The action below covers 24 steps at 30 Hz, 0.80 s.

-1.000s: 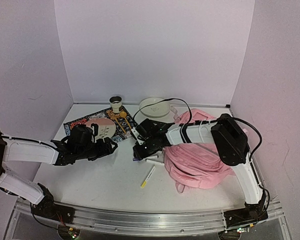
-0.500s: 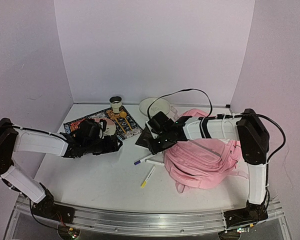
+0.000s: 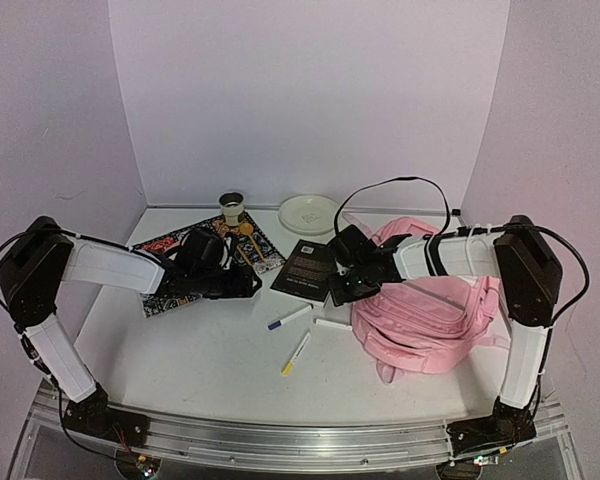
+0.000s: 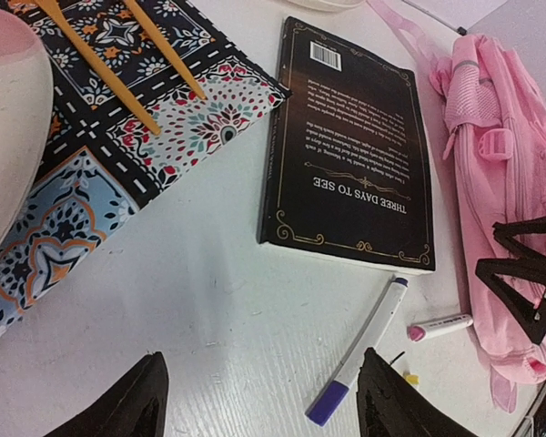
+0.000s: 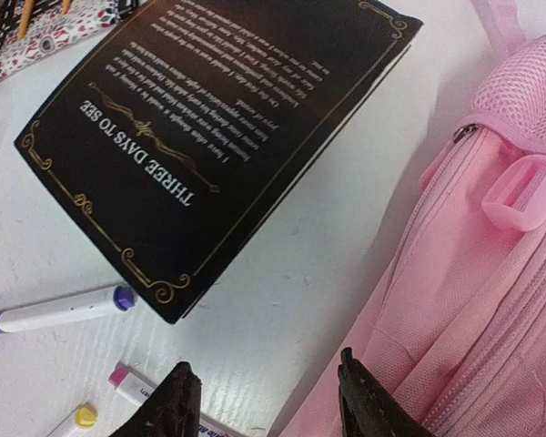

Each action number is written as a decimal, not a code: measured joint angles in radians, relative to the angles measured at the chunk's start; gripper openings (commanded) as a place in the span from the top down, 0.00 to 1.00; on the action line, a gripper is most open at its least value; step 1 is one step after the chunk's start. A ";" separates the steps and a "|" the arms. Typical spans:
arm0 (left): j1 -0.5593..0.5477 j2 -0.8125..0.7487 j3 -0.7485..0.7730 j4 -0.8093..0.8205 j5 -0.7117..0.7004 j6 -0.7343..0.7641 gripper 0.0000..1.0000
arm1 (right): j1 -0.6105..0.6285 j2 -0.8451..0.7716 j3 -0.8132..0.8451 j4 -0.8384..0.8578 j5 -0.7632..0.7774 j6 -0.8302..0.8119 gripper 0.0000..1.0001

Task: Pack the student bag
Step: Move the student bag to the center of the board, then pick up the book from the center of the board.

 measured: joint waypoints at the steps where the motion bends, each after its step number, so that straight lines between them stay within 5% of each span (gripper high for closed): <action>1: 0.000 0.009 0.010 -0.004 0.007 0.005 0.29 | -0.006 0.000 0.000 0.000 -0.002 0.002 0.47; 8: 0.000 0.033 0.039 -0.015 0.032 0.008 0.32 | -0.018 0.004 0.053 -0.003 -0.061 0.039 0.47; 24: 0.000 -0.007 0.020 -0.031 0.040 0.002 0.32 | -0.020 0.162 0.184 0.044 -0.022 0.449 0.48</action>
